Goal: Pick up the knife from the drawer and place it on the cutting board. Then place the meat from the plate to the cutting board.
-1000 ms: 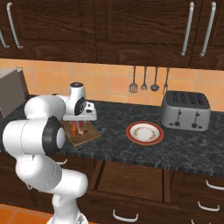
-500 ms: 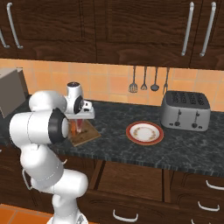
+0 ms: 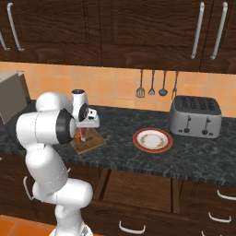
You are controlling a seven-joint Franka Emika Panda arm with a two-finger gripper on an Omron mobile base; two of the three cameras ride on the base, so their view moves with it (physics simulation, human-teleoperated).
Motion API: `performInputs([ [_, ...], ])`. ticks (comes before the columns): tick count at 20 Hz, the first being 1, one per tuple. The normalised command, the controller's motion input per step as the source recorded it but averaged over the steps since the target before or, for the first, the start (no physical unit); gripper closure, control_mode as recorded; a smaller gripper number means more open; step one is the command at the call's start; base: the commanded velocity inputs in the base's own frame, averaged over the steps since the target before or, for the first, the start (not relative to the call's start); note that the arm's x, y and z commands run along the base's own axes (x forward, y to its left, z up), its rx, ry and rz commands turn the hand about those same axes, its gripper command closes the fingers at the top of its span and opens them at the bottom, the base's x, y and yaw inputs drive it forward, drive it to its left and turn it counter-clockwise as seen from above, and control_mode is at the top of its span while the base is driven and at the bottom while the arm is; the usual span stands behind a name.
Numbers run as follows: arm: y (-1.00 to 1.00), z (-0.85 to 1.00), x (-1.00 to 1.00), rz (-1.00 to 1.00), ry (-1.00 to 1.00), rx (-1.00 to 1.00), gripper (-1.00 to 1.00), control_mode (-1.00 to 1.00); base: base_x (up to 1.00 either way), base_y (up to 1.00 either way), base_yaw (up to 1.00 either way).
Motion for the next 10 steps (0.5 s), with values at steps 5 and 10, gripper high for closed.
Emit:
performInputs([
  [5,0.00,-0.21,0.05,0.00,0.00,0.00,1.00,-1.00,0.00,0.00,0.00],
  [10,0.00,-0.15,0.25,0.00,0.00,0.01,1.00,-1.00,0.00,0.00,0.00],
])
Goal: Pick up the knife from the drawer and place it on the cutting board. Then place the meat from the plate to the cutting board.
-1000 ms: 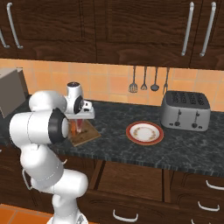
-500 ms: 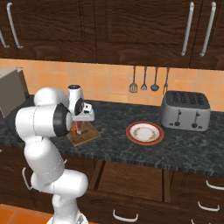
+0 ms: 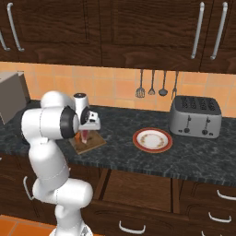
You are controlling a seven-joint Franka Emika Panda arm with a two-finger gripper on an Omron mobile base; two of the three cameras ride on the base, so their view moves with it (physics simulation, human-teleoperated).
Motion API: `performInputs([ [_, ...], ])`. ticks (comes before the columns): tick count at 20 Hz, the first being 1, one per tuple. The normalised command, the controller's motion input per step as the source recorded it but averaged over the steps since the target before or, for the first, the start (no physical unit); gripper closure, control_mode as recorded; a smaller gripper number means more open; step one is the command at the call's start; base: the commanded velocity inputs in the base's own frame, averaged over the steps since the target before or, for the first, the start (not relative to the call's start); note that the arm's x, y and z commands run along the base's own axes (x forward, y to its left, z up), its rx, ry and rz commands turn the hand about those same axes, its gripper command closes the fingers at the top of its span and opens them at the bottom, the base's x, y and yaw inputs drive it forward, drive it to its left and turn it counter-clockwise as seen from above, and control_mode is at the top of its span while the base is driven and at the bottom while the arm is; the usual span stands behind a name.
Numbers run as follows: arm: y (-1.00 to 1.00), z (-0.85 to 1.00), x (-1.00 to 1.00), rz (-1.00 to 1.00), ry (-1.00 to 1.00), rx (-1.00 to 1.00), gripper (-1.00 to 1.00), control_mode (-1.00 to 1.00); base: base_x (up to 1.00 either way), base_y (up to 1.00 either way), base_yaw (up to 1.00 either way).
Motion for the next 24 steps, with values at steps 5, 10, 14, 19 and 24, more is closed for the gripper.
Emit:
performInputs([
  [5,0.00,-0.08,0.20,0.00,0.00,0.00,-1.00,-1.00,0.00,0.00,0.00],
  [10,0.00,0.07,0.00,0.00,-0.02,0.00,-1.00,-1.00,0.00,0.00,0.00],
  [14,0.00,0.32,-0.04,-0.01,-0.06,0.00,-1.00,-1.00,0.00,0.00,0.00],
  [19,-0.12,0.61,-0.40,0.00,-0.10,0.00,-1.00,-1.00,0.00,0.00,0.00],
  [24,-0.31,0.38,-0.98,-0.06,-0.19,0.02,-1.00,-1.00,0.00,0.00,0.00],
])
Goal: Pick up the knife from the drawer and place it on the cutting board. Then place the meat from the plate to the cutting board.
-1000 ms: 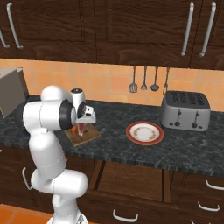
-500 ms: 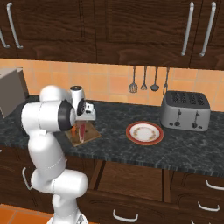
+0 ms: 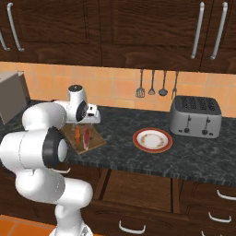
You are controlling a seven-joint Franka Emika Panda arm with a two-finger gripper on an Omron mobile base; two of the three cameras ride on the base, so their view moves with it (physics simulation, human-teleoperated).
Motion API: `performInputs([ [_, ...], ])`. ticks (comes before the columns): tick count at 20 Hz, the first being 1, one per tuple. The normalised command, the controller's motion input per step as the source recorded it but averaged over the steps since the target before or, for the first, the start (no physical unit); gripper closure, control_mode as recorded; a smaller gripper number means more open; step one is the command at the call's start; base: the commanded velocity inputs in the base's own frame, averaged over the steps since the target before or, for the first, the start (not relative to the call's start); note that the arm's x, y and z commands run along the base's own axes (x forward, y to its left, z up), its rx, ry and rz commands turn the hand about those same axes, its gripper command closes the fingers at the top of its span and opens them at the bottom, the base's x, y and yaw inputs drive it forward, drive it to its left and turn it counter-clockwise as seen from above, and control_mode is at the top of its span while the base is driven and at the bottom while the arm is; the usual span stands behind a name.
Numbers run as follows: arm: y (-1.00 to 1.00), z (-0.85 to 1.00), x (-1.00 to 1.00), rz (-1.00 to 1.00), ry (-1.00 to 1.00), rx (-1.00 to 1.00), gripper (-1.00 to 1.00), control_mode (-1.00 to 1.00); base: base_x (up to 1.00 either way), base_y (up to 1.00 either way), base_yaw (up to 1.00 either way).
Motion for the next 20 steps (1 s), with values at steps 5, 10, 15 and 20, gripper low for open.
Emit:
performInputs([
  [5,-0.25,0.68,-0.99,-0.01,-0.41,0.04,-1.00,-1.00,0.00,0.00,0.00],
  [10,-0.08,0.84,-0.97,0.00,-0.29,0.11,-1.00,-1.00,0.00,0.00,0.00],
  [15,0.00,0.52,-0.71,0.00,-0.24,0.04,-1.00,-1.00,0.00,0.00,0.00],
  [20,0.05,0.03,-0.08,0.00,-0.05,-0.01,-1.00,-1.00,0.00,0.00,0.00],
])
